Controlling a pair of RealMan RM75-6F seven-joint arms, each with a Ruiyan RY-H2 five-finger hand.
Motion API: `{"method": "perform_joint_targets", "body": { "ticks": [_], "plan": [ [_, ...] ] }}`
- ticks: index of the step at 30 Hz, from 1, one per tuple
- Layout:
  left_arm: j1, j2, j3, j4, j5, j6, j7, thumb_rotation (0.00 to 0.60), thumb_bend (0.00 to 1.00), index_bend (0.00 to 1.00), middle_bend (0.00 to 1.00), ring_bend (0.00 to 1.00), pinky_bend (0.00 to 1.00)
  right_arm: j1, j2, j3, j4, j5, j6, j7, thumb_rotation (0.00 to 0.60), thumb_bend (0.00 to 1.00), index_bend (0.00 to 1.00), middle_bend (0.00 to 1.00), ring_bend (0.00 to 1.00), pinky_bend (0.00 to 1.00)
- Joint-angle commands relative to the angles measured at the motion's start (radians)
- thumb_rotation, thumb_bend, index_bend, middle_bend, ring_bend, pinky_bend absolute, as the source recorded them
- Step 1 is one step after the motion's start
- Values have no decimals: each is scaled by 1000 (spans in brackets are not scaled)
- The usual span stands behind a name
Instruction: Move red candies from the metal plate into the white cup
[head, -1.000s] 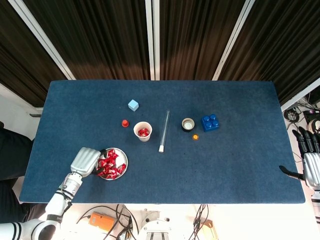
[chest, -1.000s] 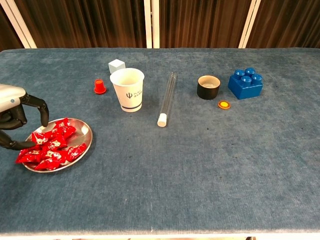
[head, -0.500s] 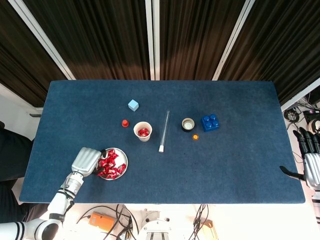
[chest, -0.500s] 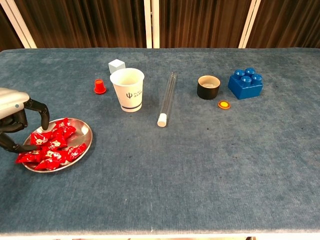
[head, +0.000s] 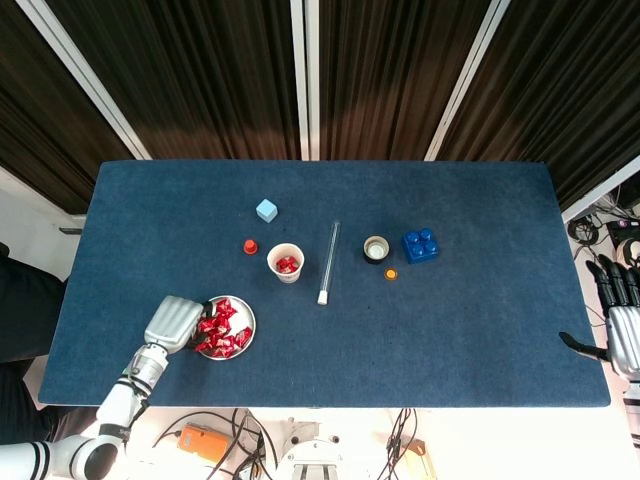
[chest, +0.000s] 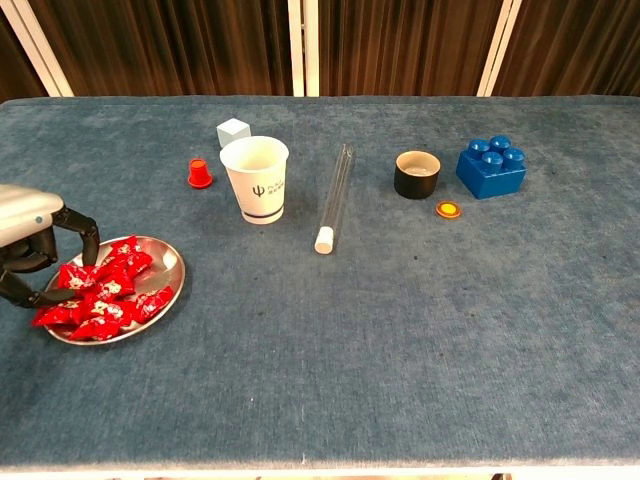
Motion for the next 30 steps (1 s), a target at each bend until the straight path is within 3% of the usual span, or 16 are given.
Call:
{"method": "perform_joint_targets", "body": {
  "ticks": [1, 10, 17, 24, 30],
  "plan": [
    [-1, 0, 0, 3, -4, -7, 0, 600, 303, 521, 955, 864, 887, 0, 0, 0, 0, 0, 1, -1, 600, 173, 0, 0, 0, 0],
    [-7, 27, -21, -26, 43, -14, -77, 600, 365, 564, 955, 870, 887, 2, -1, 1, -2, 2, -2, -4, 600, 172, 0, 0, 0, 0],
    [-83, 39, -129, -75, 80, -38, -132, 600, 361, 564, 955, 870, 887, 0, -4, 0, -4, -1, 3, -9, 600, 173, 0, 0, 0, 0],
    [-234, -8, -273, -60, -39, -160, -138, 600, 363, 564, 955, 870, 887, -6, 1, -2, -5, 4, 7, -11, 600, 171, 0, 0, 0, 0],
    [-347, -63, -324, 7, -171, -228, -80, 600, 357, 557, 955, 871, 887, -13, 3, -3, -1, 13, 9, -4, 600, 172, 0, 0, 0, 0]
  ]
}}
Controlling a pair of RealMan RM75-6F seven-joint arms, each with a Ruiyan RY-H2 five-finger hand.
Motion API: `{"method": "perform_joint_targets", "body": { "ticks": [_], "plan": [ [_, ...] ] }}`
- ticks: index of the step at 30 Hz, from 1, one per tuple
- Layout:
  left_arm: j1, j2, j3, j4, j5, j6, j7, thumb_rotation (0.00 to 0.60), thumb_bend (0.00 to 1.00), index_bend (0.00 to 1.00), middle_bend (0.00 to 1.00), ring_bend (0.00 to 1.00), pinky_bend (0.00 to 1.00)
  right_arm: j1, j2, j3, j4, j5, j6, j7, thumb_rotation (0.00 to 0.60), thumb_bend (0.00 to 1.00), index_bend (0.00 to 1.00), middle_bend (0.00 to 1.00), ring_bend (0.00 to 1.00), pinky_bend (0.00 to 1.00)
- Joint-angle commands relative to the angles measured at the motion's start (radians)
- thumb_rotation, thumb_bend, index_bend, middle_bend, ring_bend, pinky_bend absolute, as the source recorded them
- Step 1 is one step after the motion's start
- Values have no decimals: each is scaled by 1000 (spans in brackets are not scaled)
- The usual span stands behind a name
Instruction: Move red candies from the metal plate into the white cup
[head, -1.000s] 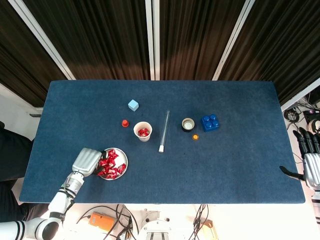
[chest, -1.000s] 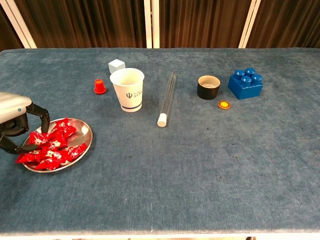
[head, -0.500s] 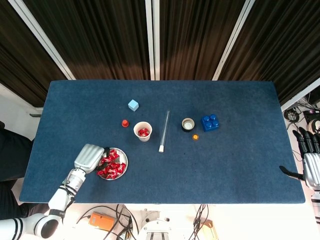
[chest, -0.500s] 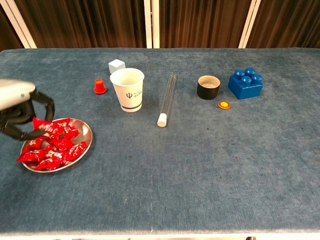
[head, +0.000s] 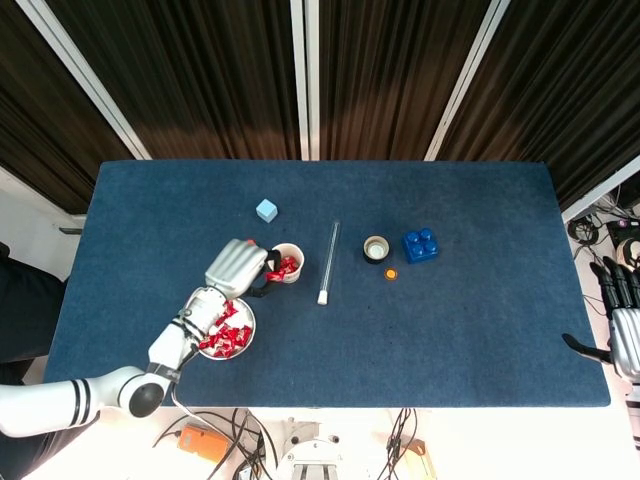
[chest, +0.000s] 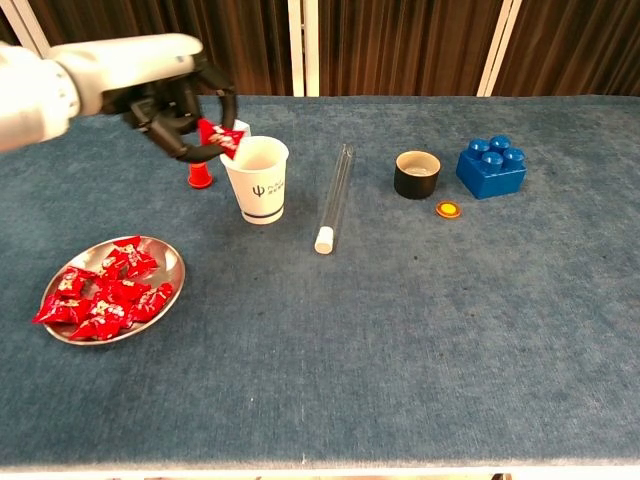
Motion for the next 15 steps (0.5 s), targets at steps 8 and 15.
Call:
{"method": "perform_joint_targets", "body": {
  "ticks": [8, 15],
  "plan": [
    [-146, -83, -34, 128, -218, -48, 104, 600, 355, 522, 955, 871, 887, -6, 1, 0, 10, 10, -1, 11, 600, 172, 0, 0, 0, 0],
    [-166, -77, -8, 134, -286, -16, 136, 600, 305, 448, 955, 871, 887, -4, -1, 2, 15, 14, -8, 15, 600, 171, 0, 0, 0, 0]
  ]
}}
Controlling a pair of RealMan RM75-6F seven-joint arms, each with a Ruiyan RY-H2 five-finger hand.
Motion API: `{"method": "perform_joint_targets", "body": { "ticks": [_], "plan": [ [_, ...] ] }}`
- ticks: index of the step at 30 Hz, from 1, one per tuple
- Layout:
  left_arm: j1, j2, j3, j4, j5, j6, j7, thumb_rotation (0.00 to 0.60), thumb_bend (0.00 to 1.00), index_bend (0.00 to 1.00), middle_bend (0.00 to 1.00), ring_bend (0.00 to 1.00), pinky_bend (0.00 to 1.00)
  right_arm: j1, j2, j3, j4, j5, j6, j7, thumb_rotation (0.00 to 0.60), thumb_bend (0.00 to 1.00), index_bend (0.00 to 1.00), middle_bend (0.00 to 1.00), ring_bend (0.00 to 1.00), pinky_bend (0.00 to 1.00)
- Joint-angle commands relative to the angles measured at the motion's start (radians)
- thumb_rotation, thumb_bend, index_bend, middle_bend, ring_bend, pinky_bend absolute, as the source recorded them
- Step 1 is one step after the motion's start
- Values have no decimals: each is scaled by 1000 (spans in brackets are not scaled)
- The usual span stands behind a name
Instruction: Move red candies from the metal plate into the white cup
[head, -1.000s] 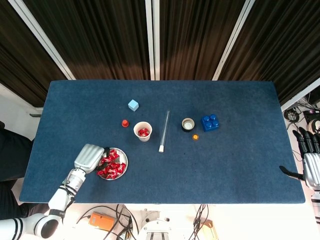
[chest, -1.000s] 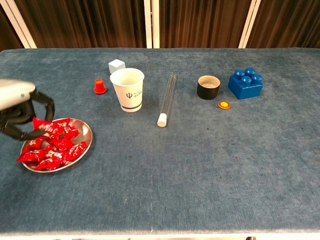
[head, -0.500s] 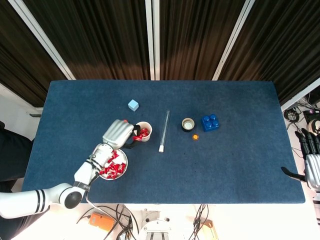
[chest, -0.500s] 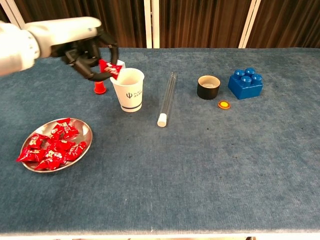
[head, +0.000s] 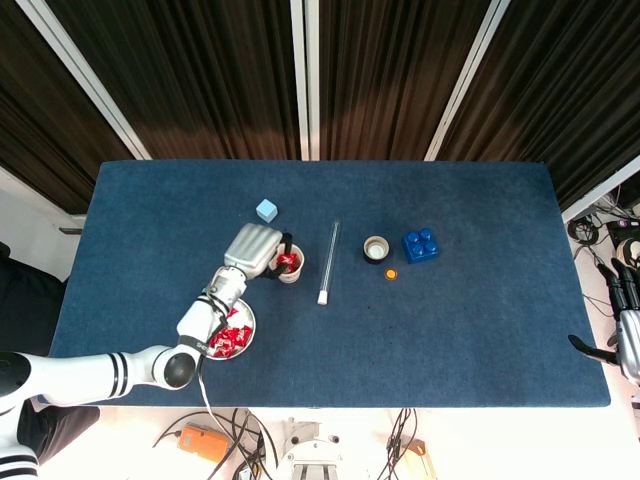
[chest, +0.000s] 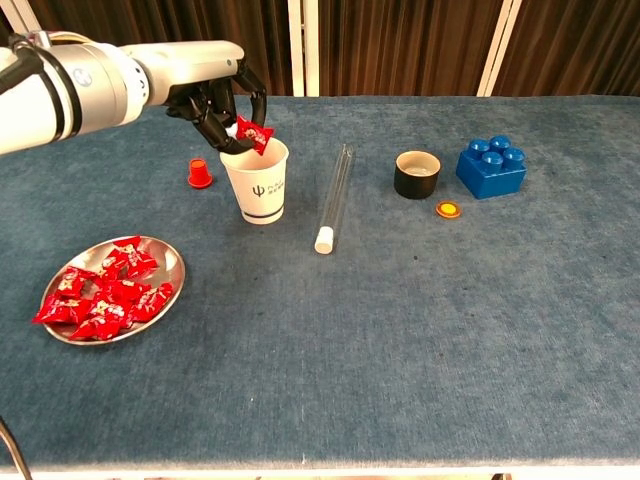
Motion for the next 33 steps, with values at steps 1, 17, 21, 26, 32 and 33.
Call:
{"method": "perform_joint_targets", "body": {
  "ticks": [1, 17, 21, 26, 32, 33],
  "plan": [
    [-7, 6, 11, -5, -18, 14, 9, 600, 289, 409, 955, 870, 887, 2, -1, 0, 0, -2, -2, -1, 600, 172, 0, 0, 0, 0],
    [185, 152, 155, -188, 264, 247, -129, 600, 254, 357, 955, 864, 878, 10, -4, 0, -4, -24, 0, -3, 600, 173, 0, 0, 0, 0],
    [258, 185, 226, -205, 372, 300, -177, 600, 253, 376, 955, 864, 878, 12, -5, 0, -5, -35, 7, -4, 600, 172, 0, 0, 0, 0],
    [314, 192, 306, -203, 458, 320, -174, 600, 252, 392, 955, 864, 878, 10, 4, 6, -14, -43, 23, -14, 600, 173, 0, 0, 0, 0],
    [343, 154, 347, -170, 493, 288, -174, 600, 225, 392, 955, 864, 878, 20, 8, 0, -29, -55, 8, -33, 600, 174, 0, 0, 0, 0],
    [346, 146, 352, -162, 498, 281, -171, 600, 224, 392, 955, 864, 878, 21, 8, -1, -31, -55, 7, -34, 600, 172, 0, 0, 0, 0]
  ]
}}
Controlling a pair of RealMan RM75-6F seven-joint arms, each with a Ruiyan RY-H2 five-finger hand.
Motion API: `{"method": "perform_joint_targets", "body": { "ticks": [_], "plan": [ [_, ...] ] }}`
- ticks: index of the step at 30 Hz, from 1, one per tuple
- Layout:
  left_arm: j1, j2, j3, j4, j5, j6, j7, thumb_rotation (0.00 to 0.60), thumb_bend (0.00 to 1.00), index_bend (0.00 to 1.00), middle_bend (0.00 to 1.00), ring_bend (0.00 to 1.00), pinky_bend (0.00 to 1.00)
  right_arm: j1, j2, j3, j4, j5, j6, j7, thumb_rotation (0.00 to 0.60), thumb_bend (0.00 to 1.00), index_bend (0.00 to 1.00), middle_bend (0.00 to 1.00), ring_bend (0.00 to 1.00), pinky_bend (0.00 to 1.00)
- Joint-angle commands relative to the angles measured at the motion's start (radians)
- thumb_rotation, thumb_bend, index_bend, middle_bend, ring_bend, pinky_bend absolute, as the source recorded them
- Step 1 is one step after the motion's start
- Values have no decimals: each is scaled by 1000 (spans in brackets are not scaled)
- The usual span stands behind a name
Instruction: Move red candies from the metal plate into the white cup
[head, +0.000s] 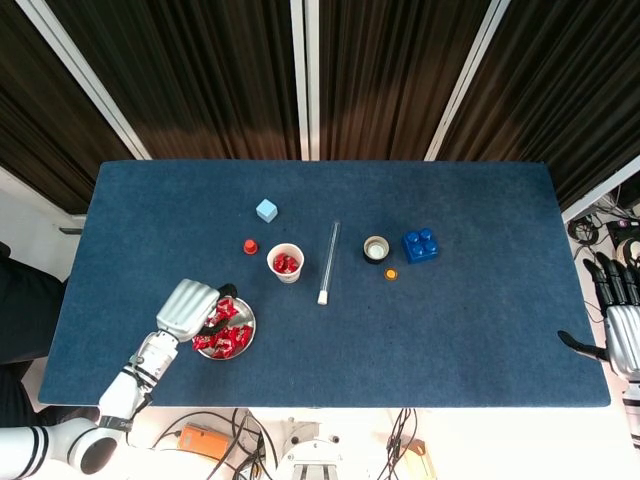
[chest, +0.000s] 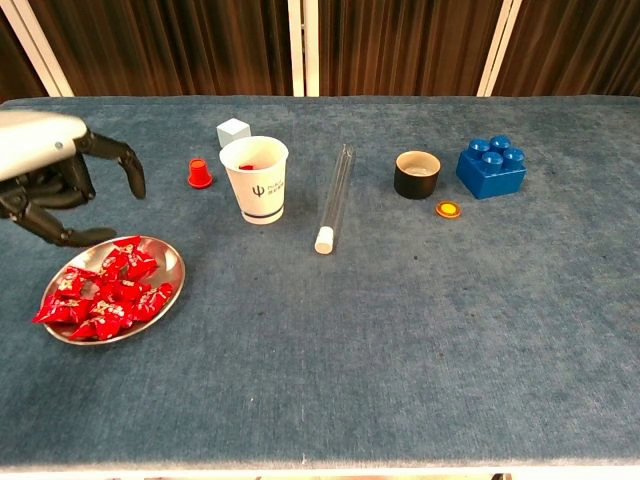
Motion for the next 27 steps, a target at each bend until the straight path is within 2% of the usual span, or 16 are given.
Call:
{"method": "perform_joint_targets", "body": {
  "ticks": [1, 8, 27],
  "plan": [
    [11, -20, 15, 21, 15, -19, 7, 600, 224, 392, 955, 864, 877, 1, 1, -1, -4, -1, -2, -3, 600, 172, 0, 0, 0, 0],
    [24, -42, 30, 47, 10, -63, 38, 600, 224, 392, 955, 863, 873, -2, -4, -7, -5, 4, -4, -7, 600, 172, 0, 0, 0, 0],
    [20, -76, 0, 92, -51, -150, 101, 600, 267, 423, 955, 863, 873, -3, -10, -8, -4, 14, -6, -9, 600, 173, 0, 0, 0, 0]
  ]
}}
